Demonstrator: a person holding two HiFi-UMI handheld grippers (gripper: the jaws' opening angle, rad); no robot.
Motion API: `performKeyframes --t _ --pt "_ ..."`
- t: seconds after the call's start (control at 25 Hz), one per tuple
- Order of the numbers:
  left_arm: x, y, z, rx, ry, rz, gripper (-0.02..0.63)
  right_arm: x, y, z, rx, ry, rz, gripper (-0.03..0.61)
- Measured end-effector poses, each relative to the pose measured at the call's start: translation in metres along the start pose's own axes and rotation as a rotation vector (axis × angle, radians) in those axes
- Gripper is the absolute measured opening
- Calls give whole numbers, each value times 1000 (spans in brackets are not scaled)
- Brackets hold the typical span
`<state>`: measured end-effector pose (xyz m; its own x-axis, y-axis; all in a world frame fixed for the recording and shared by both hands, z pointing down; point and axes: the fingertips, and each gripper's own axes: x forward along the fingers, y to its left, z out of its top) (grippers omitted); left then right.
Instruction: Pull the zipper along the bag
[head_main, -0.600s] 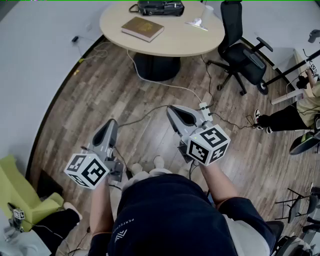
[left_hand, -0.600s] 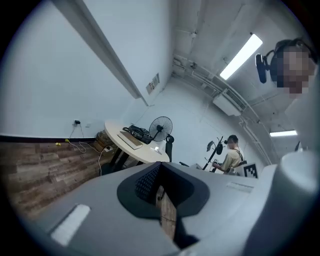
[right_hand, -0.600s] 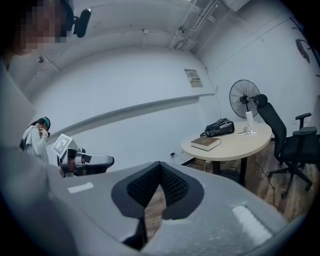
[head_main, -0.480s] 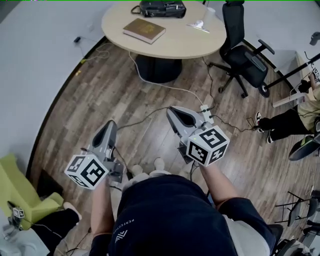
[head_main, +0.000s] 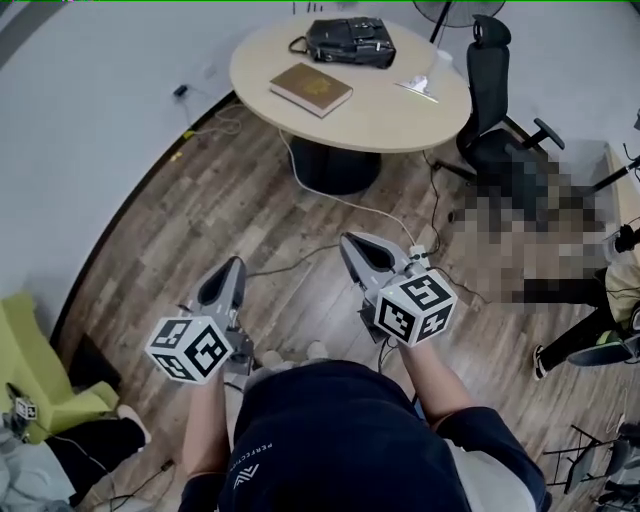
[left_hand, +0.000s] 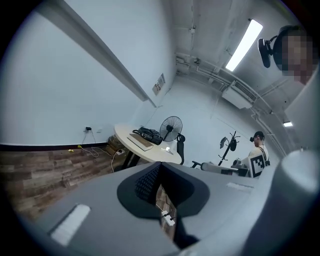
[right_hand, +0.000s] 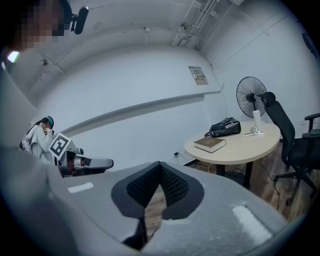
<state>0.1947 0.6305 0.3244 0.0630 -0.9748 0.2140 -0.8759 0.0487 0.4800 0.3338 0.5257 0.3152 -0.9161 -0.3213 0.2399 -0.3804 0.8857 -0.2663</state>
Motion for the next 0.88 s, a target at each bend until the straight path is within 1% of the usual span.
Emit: performKeyframes --t 0.16,0.32,0.48,0.56,0.64,0.76,0.88 --pt "8 -7 -6 -1 29 -2 2 2 -8 -1 0 9 18 3" --pt "8 -11 -8 29 33 -2 2 5 -11 -2 8 6 58 3" --pt "12 1 -6 -6 46 10 2 18 -15 -2 32 5 76 3" --pt "16 9 -3 -11 44 20 2 26 -17 -3 38 11 80 3" --pt "22 16 -1 7 47 29 3 35 -20 -7 44 27 77 3" --pt "40 29 1 31 61 2 5 55 -27 -11 43 55 60 3" --pt "61 49 10 16 70 -31 13 81 -37 -12 26 94 35 3"
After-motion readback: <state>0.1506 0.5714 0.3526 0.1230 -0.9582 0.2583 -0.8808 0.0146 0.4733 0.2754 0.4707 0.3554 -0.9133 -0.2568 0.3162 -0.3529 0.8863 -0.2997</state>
